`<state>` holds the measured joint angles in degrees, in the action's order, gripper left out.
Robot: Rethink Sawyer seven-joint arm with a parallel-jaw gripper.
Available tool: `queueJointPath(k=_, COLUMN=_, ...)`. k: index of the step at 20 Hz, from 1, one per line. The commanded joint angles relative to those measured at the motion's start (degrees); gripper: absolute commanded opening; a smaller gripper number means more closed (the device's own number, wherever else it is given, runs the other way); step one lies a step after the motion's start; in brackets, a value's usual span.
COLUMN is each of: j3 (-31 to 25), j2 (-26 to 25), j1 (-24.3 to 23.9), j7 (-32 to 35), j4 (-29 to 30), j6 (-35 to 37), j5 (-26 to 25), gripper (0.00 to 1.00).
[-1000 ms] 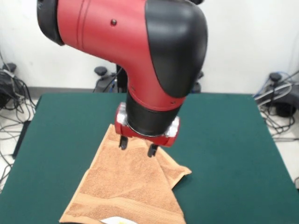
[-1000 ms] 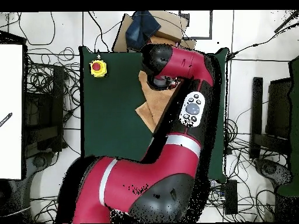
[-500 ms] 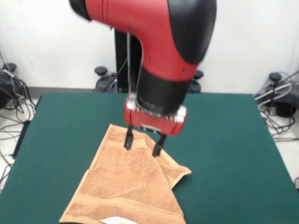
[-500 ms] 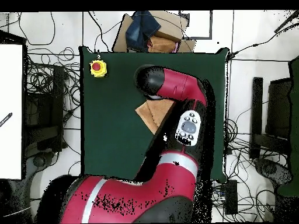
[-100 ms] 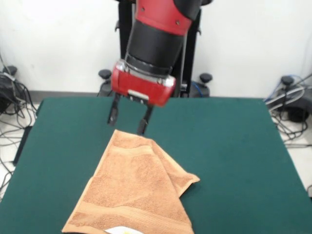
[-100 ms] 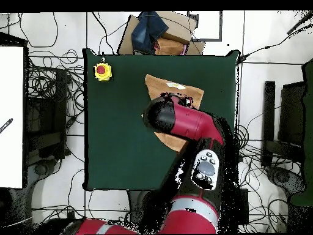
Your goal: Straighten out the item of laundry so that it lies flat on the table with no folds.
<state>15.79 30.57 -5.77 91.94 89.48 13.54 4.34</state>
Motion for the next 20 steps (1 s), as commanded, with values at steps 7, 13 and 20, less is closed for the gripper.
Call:
queueJointPath(k=7, j3=-6.6, j2=0.7, j1=-0.4, j7=12.6, j4=15.3, j6=-8.2, j5=-4.3, gripper=1.00)
queueJointPath(k=13, j3=-3.8, j2=-3.3, j1=5.9, j7=19.0, j4=14.9, j6=-12.5, j5=1.6, gripper=1.00)
queueJointPath(k=20, j3=-2.9, j2=-6.1, j1=10.4, j7=20.6, j4=15.2, j6=-15.4, j5=8.8, gripper=1.00)
